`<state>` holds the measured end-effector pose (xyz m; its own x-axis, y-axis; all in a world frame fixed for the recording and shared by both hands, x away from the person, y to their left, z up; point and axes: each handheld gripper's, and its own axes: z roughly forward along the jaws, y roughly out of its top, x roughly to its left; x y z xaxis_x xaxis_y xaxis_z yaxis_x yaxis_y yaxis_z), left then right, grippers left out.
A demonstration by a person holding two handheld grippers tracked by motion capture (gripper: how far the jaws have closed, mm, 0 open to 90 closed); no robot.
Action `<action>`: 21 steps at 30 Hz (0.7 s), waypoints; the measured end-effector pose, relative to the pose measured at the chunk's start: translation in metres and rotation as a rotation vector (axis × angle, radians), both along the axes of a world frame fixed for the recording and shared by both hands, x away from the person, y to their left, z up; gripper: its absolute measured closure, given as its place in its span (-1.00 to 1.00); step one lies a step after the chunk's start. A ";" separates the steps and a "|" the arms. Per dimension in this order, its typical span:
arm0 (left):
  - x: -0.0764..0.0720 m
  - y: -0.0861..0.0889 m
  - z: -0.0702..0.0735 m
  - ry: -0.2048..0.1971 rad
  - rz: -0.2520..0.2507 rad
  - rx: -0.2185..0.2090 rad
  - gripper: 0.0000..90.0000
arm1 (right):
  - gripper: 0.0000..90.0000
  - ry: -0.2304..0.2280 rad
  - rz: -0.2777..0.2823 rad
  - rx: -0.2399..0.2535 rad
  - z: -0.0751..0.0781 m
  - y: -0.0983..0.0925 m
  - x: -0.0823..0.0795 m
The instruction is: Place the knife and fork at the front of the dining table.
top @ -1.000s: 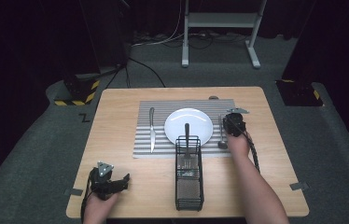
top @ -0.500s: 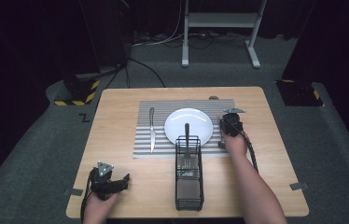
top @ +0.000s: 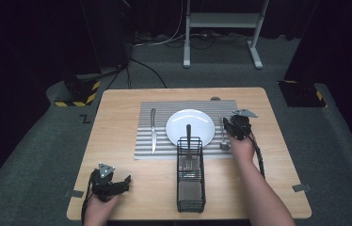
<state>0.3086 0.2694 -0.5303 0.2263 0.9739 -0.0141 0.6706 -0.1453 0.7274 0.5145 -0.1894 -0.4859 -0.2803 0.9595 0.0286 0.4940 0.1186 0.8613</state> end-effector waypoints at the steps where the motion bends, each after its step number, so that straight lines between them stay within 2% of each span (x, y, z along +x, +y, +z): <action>1: 0.000 0.000 0.000 0.000 0.000 0.000 -0.82 | 0.36 -0.011 0.004 0.002 0.002 0.000 -0.006; 8: 0.000 -0.001 0.000 0.001 0.000 0.007 -0.82 | 0.18 -0.098 0.039 0.025 0.017 0.000 -0.054; 11: 0.000 -0.001 0.000 0.001 -0.001 0.007 -0.82 | 0.12 -0.151 0.061 0.033 0.027 0.004 -0.075; 16: 0.000 -0.001 0.000 0.001 0.000 0.008 -0.82 | 0.07 -0.246 0.107 0.057 0.047 0.015 -0.109; 21: 0.000 -0.001 0.000 0.001 0.000 0.007 -0.82 | 0.11 -0.312 0.160 0.076 0.065 0.033 -0.135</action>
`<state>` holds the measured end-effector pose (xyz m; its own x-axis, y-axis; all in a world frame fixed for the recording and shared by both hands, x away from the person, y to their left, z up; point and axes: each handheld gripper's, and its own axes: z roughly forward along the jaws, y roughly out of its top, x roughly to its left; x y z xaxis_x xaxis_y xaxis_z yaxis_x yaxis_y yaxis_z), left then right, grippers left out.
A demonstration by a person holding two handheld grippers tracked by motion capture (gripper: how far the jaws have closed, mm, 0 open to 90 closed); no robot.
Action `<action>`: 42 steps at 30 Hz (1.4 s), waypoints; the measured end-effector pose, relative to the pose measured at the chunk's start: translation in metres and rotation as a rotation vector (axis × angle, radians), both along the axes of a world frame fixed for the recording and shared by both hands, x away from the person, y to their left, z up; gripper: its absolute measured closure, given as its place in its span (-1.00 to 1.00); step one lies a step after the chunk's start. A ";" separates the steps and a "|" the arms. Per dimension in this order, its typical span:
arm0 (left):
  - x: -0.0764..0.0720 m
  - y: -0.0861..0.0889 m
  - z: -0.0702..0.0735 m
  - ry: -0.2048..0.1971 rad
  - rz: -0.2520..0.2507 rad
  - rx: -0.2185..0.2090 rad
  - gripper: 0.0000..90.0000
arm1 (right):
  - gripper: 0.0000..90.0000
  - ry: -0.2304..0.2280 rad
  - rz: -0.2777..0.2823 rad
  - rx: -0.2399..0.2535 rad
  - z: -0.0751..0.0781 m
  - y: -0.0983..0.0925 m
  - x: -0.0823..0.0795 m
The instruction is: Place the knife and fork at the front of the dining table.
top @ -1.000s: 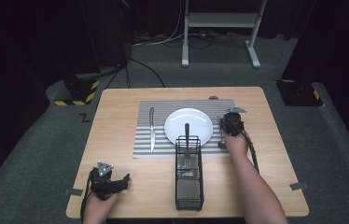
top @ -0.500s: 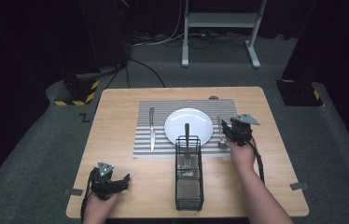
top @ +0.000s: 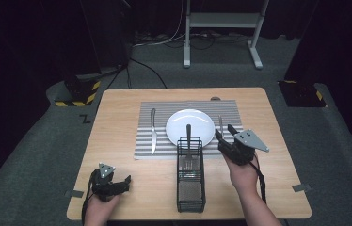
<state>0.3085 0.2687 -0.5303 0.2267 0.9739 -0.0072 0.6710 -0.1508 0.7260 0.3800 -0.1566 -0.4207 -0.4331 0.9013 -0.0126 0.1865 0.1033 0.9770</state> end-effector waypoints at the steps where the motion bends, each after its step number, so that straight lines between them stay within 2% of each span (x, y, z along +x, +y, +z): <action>1: 0.000 0.000 0.000 -0.001 0.001 0.000 -0.81 | 0.14 -0.011 0.016 0.000 0.003 0.004 -0.004; 5: 0.000 0.000 0.000 -0.001 0.001 0.000 -0.81 | 0.19 -0.044 0.071 -0.010 0.013 0.024 -0.014; 9: 0.000 0.000 0.000 -0.001 0.001 0.000 -0.81 | 0.24 -0.063 0.118 -0.033 0.019 0.046 -0.015; 15: -0.001 0.000 0.000 -0.004 0.001 -0.001 -0.80 | 0.30 -0.044 0.146 -0.044 0.024 0.071 -0.006; 19: -0.001 0.000 0.000 -0.003 0.001 0.000 -0.80 | 0.36 -0.028 0.150 -0.052 0.023 0.079 -0.002; 28: -0.001 0.000 0.000 -0.005 0.001 0.000 -0.79 | 0.51 0.029 0.165 -0.072 0.013 0.086 0.007; 38: -0.001 0.000 0.000 -0.005 0.001 0.000 -0.79 | 0.83 0.026 0.191 -0.042 0.011 0.081 0.008; 42: -0.001 0.000 0.000 -0.005 0.001 0.000 -0.79 | 0.87 0.023 0.210 -0.012 0.010 0.077 0.006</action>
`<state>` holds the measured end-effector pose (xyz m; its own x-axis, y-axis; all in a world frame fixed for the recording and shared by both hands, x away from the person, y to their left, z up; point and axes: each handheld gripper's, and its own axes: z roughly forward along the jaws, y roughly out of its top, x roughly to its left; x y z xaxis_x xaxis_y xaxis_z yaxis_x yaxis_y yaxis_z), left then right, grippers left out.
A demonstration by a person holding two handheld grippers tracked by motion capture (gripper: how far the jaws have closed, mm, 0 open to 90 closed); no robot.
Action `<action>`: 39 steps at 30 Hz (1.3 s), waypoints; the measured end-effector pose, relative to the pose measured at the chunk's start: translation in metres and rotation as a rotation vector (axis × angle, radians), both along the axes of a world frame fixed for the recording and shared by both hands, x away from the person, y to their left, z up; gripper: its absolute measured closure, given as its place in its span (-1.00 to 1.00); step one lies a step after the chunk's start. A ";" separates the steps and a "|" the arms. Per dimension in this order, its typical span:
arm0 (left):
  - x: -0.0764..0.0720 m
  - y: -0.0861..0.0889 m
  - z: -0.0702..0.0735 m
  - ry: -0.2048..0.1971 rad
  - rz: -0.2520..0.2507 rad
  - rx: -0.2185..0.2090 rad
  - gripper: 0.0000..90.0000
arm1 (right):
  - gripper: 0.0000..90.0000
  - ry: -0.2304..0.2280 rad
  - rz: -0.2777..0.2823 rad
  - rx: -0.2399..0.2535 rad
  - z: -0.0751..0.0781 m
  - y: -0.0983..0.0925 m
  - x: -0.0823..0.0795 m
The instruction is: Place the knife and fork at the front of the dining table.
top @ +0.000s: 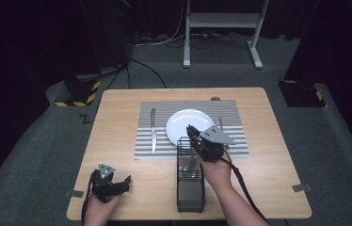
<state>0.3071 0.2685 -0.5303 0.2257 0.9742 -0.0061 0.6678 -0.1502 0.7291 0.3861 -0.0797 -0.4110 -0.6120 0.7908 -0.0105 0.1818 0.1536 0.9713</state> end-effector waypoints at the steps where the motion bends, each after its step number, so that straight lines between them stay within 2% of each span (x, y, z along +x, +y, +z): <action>1: 0.000 0.000 0.000 0.000 0.000 0.000 -0.79 | 0.87 0.001 0.006 0.010 0.000 -0.001 -0.001; 4: 0.000 0.000 0.000 0.000 0.000 0.000 -0.79 | 0.89 -0.003 0.024 0.030 0.000 -0.002 -0.004; 6: 0.000 0.000 0.000 0.000 0.000 0.000 -0.79 | 0.93 -0.024 0.033 0.038 0.003 -0.003 -0.007; 8: 0.000 0.000 0.000 0.000 0.000 0.000 -0.79 | 0.93 -0.048 0.032 0.025 0.005 -0.002 -0.011; 11: 0.000 0.000 0.000 0.000 0.000 0.000 -0.79 | 0.93 -0.063 0.046 0.036 0.010 -0.001 -0.017; 26: 0.000 0.000 0.000 0.000 -0.001 0.001 -0.79 | 0.94 -0.215 0.036 0.111 0.047 -0.011 -0.047; 33: 0.000 0.000 0.000 0.000 0.000 0.001 -0.79 | 0.94 -0.259 0.033 0.135 0.060 -0.016 -0.053; 39: 0.000 0.000 0.000 0.000 0.000 0.001 -0.79 | 0.94 -0.279 0.038 0.180 0.072 -0.021 -0.057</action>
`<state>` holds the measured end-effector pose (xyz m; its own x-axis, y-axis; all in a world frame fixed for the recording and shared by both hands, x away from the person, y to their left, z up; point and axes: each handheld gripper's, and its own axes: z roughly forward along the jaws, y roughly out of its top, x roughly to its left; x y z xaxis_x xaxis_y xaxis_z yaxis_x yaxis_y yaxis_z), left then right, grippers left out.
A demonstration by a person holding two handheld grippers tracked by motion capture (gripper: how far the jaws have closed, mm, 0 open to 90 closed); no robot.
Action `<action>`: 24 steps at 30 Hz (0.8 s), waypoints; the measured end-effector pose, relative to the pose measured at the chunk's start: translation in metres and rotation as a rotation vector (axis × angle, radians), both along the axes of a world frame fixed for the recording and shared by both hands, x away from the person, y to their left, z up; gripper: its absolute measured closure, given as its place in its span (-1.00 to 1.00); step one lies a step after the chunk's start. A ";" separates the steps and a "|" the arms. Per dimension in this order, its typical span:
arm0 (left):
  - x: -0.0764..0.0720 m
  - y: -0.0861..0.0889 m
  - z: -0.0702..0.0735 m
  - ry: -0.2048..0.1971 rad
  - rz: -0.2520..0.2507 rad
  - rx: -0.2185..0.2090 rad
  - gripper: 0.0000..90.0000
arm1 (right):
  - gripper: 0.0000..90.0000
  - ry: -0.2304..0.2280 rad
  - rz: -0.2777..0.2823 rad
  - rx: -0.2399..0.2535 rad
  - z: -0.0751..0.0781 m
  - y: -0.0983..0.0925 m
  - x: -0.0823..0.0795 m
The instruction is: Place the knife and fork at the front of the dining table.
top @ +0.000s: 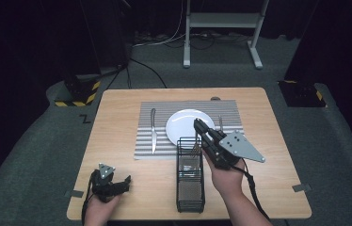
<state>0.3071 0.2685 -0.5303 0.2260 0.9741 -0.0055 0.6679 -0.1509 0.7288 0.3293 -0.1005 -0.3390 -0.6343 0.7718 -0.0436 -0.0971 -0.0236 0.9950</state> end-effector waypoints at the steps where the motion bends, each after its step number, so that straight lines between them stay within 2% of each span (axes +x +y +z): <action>1: 0.000 0.000 0.000 0.000 0.000 0.000 -0.79 | 0.94 -0.006 0.000 0.007 0.002 0.000 -0.001; 8: 0.000 0.000 0.000 0.000 0.000 0.000 -0.79 | 0.94 -0.050 -0.012 0.045 0.021 -0.007 -0.005; 14: 0.000 0.000 0.000 0.000 0.000 -0.001 -0.79 | 0.94 -0.054 -0.038 0.068 0.029 -0.016 -0.001; 19: 0.000 0.000 0.000 0.000 0.000 -0.001 -0.79 | 0.94 -0.065 -0.074 0.096 0.036 -0.033 0.001; 24: 0.000 0.000 0.000 0.000 0.000 0.000 -0.79 | 0.93 -0.071 -0.133 0.090 0.037 -0.055 0.006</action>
<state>0.3071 0.2685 -0.5303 0.2260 0.9741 -0.0059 0.6679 -0.1505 0.7289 0.3351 -0.1554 -0.3021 -0.5237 0.8518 -0.0120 -0.1753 -0.0940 0.9800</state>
